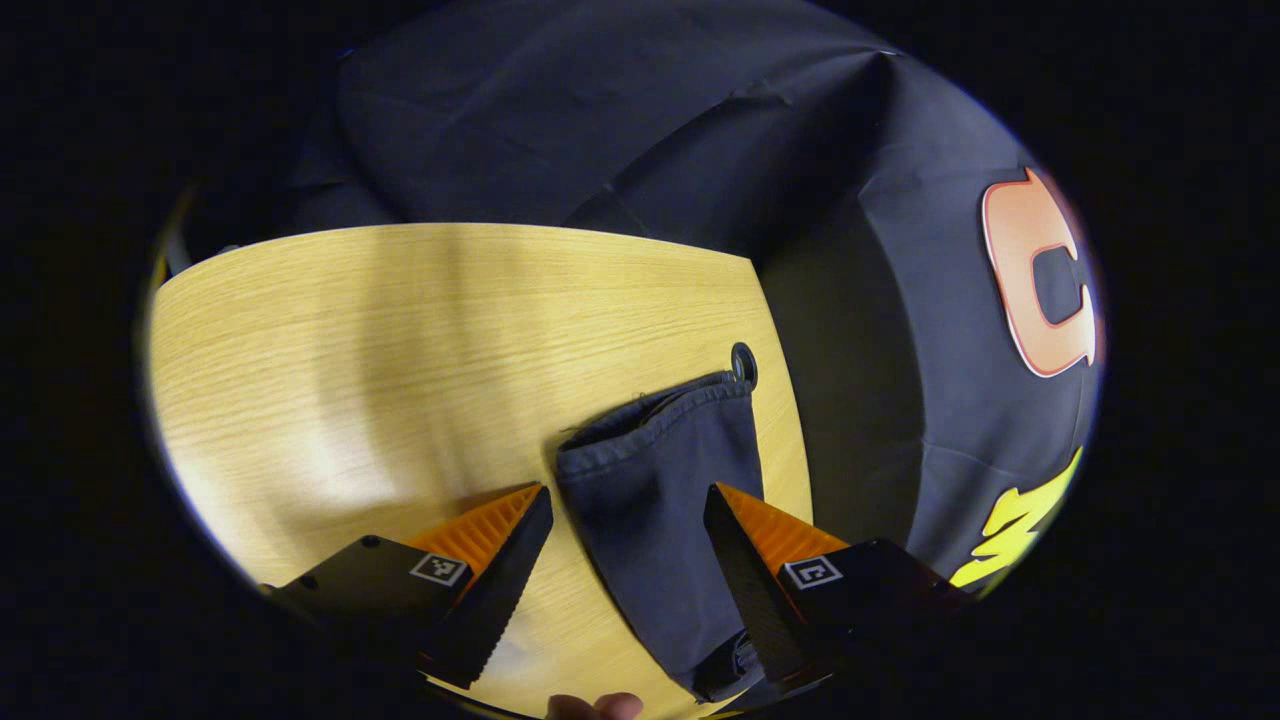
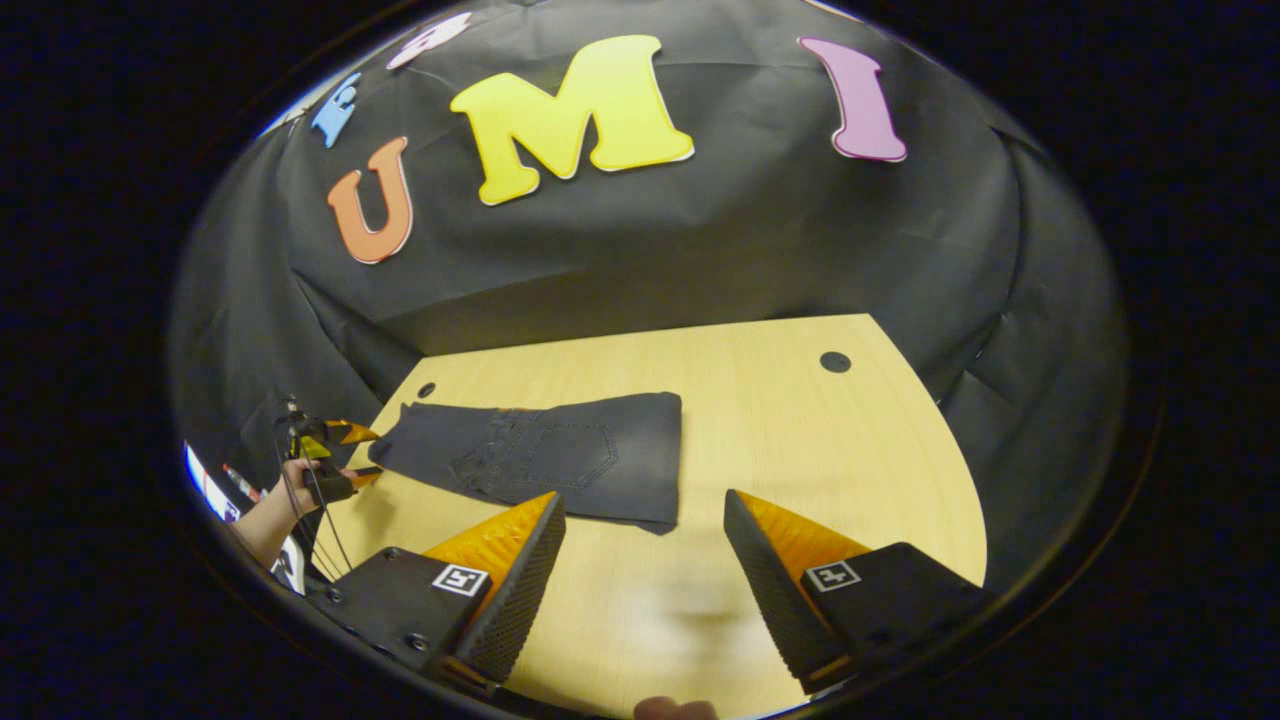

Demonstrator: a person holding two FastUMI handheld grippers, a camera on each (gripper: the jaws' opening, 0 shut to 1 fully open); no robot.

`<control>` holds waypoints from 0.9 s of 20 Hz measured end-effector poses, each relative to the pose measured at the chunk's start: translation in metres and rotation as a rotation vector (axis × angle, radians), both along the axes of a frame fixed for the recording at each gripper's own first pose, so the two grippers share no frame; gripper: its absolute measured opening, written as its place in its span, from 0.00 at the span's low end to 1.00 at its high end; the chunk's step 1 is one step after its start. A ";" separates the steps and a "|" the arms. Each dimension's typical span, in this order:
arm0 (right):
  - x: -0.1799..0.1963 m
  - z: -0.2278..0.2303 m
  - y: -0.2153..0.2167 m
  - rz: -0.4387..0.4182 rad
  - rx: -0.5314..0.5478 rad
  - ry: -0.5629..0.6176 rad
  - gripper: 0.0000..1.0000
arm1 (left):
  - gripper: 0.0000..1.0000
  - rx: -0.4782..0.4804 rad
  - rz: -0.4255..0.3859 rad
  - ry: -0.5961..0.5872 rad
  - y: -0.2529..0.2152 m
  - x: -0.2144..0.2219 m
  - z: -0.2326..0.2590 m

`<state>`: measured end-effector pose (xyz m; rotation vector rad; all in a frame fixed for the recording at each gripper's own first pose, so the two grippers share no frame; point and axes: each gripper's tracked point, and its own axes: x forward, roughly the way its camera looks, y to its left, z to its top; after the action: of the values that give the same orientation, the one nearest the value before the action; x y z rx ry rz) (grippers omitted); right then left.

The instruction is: Grasp the waist and the cuffs of the jeans and fold them to make the two legs overlap; first hold the waist and fold one-third of the jeans toward the cuffs, then hold the cuffs and fold the remaining one-third in the same direction to finish folding.

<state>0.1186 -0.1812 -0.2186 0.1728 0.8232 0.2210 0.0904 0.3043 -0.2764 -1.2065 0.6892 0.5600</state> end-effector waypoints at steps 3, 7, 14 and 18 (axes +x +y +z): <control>-0.001 -0.005 -0.002 -0.019 -0.012 0.011 0.99 | 1.00 0.016 -0.031 -0.023 0.003 0.014 -0.003; -0.007 -0.017 -0.008 -0.020 -0.052 0.040 0.94 | 0.97 -0.014 -0.016 -0.094 0.008 0.033 -0.005; -0.012 -0.024 -0.015 -0.063 -0.065 0.065 0.99 | 0.74 -0.103 0.017 -0.180 -0.017 0.073 -0.014; -0.012 -0.022 -0.017 -0.073 -0.062 0.057 0.99 | 0.25 -0.092 0.011 -0.168 -0.022 0.078 -0.022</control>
<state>0.1069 -0.1980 -0.2410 0.1515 0.8780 0.1226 0.1688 0.2822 -0.2981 -1.3274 0.5708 0.4342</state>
